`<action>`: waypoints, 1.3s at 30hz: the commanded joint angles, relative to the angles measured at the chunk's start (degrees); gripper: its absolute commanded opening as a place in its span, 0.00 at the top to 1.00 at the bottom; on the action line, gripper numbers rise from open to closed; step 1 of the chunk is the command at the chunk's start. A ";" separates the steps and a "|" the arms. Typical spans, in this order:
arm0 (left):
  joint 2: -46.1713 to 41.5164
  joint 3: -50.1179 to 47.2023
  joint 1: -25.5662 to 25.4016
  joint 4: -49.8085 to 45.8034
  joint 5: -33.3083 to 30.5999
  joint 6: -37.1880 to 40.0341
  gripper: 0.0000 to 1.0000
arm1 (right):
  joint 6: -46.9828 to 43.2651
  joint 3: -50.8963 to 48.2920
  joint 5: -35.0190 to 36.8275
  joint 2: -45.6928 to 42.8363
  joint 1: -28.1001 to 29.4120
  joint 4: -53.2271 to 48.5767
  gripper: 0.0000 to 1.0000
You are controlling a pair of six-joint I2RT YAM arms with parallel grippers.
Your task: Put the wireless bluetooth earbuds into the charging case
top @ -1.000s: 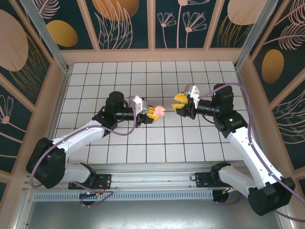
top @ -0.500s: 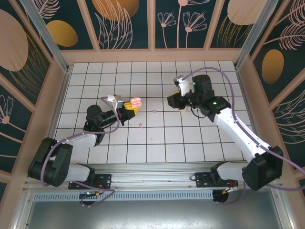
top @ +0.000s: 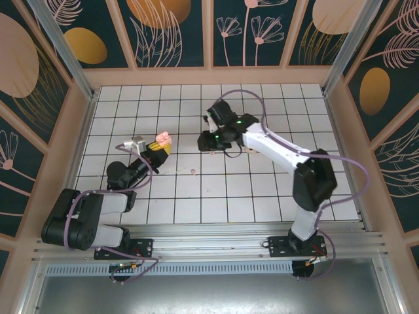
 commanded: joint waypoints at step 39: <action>-2.67 -3.83 2.04 3.47 -6.35 -1.73 0.90 | 0.80 24.44 -1.63 31.15 6.12 -18.76 0.70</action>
